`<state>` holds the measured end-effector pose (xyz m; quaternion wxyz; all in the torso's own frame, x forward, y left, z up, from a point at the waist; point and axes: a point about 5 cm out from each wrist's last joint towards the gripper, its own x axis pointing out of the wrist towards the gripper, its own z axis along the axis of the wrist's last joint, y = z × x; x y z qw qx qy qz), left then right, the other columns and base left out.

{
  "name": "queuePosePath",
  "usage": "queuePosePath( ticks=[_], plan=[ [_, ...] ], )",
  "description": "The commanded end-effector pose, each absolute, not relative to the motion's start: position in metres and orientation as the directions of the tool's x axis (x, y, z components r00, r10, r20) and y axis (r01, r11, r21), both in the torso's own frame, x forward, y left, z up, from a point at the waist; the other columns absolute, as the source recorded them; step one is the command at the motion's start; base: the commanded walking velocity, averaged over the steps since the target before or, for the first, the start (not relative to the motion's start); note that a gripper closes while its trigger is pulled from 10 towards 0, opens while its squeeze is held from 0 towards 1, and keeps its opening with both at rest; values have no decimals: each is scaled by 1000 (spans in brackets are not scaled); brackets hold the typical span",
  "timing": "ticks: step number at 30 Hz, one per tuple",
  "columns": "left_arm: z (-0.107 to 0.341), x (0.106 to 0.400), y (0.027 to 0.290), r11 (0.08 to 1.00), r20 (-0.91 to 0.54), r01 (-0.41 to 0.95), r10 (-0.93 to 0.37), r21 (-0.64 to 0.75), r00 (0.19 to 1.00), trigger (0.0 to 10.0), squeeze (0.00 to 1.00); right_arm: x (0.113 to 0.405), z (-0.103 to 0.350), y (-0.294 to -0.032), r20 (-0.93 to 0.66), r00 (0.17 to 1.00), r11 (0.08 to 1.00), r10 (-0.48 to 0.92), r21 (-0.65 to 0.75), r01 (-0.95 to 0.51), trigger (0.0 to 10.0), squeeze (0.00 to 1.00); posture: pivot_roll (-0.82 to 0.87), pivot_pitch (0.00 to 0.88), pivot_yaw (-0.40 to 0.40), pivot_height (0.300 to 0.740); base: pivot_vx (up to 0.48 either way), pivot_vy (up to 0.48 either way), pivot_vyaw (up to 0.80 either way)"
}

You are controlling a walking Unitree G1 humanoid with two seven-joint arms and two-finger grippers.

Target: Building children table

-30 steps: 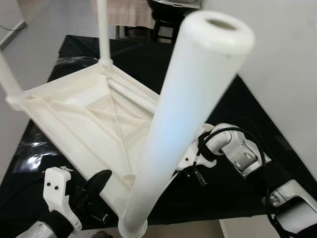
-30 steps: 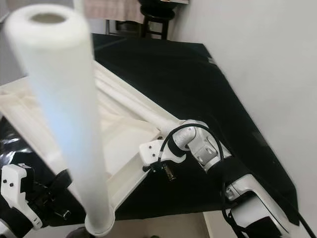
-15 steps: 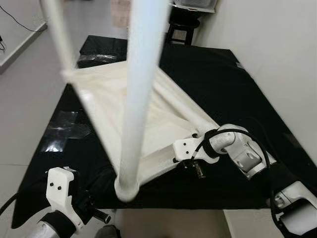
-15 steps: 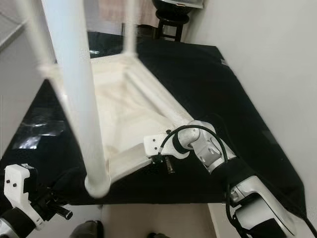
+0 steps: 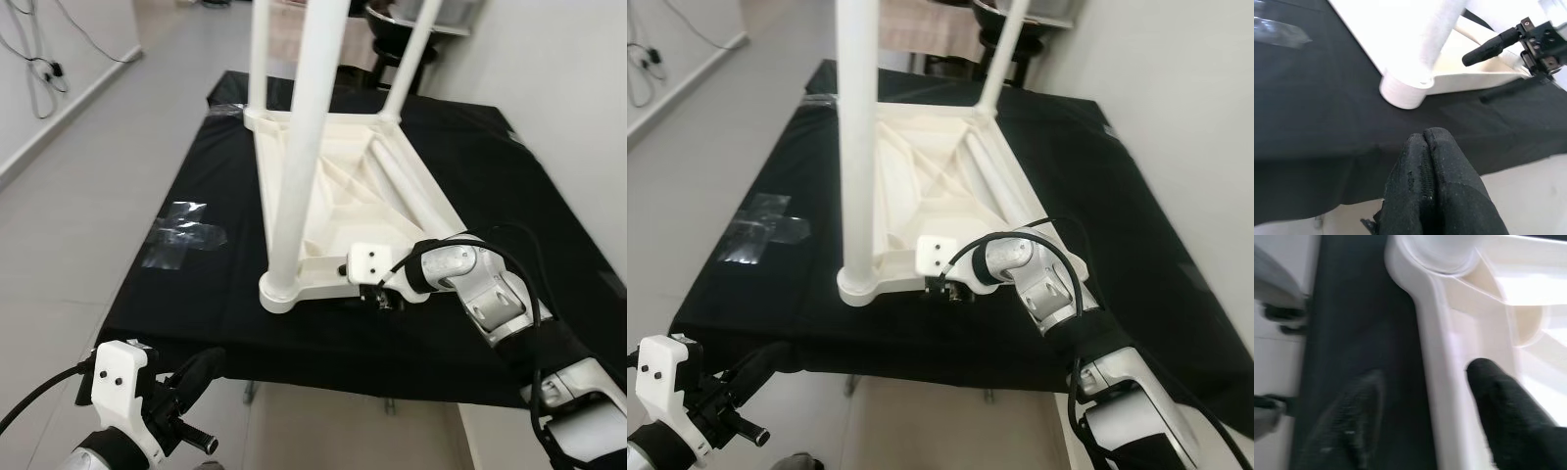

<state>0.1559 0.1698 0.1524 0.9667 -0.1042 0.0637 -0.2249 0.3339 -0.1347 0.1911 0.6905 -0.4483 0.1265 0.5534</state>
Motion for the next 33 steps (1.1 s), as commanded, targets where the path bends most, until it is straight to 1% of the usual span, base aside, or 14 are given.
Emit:
queuePosePath(
  ticks=[1, 5, 6, 7, 8, 15, 21, 22, 24, 27, 28, 31, 32, 33],
  plan=[
    [152, 155, 168, 876, -89, 428, -456, -224, 886, 10000, 0, 332, 190, -133, -638, 354, -8, 683, -491, -871, 10000, 1000, 127, 161, -123, 740, 0, 0, 0],
    [152, 156, 168, 877, -87, 427, -454, -220, 887, 10000, 0, 335, 191, -129, -604, 376, 18, 703, -513, -858, 10000, 1000, 128, 160, -123, 740, 0, 0, 0],
    [152, 157, 168, 878, -87, 427, -453, -218, 887, 10000, 0, 335, 191, -128, -597, 379, 26, 707, -513, -858, 10000, 714, 128, 160, -123, 740, 0, 0, 0],
    [152, 157, 168, 878, -86, 427, -452, -217, 888, 10000, 0, 336, 191, -128, -594, 381, 31, 708, -514, -857, 10000, 388, 128, 160, -123, 740, 0, 0, 0],
    [152, 158, 168, 879, -85, 426, -451, -214, 888, 10000, 0, 337, 191, -126, -585, 393, 47, 710, -517, -855, 10000, 0, 122, 157, -123, 740, 0, 0, 0],
    [152, 164, 167, 885, -74, 420, -441, -203, 894, 10000, 0, 344, 188, -118, -541, 469, 150, 698, -530, -835, 10000, 0, 117, 154, -119, 740, 0, 0, 0],
    [154, 168, 166, 886, -64, 419, -438, -197, 897, 10000, 0, 339, 177, -105, -565, 445, 158, 695, -484, -861, 10000, 0, 116, 154, -117, 740, 0, 0, 0],
    [154, 170, 165, 887, -60, 419, -438, -195, 897, 10000, 0, 337, 174, -93, -550, 445, 185, 707, -463, -867, 10000, 0, 113, 154, -116, 740, 0, 0, 0],
    [155, 171, 165, 887, -54, 420, -437, -193, 898, 10000, 0, 332, 173, -55, -467, 445, 257, 765, -412, -874, 10000, 0, 113, 157, -117, 740, 0, 0, 0],
    [155, 171, 165, 887, -54, 420, -437, -193, 898, 10000, 0, 332, 173, -55, -467, 445, 257, 765, -412, -874, 10000, 0, 113, 157, -117, 740, 0, 0, 0],
    [156, 172, 164, 887, -50, 420, -436, -193, 899, 10000, 0, 329, 180, -12, -377, 474, 342, 796, -367, -865, 10000, 0, 126, 159, -119, 740, 0, 0, 0],
    [156, 172, 164, 887, -50, 420, -436, -193, 899, 10000, 0, 329, 180, -12, -377, 474, 342, 796, -367, -865, 10000, 0, 126, 159, -119, 740, 0, 0, 0],
    [156, 172, 164, 887, -48, 420, -436, -193, 899, 10000, 0, 329, 183, 5, -348, 490, 371, 799, -355, -858, 10000, 0, 127, 159, -120, 740, 0, 0, 0],
    [156, 172, 164, 887, -48, 420, -436, -193, 899, 10000, 0, 329, 183, 5, -348, 490, 371, 799, -355, -858, 10000, 0, 127, 159, -120, 740, 0, 0, 0]
  ],
)
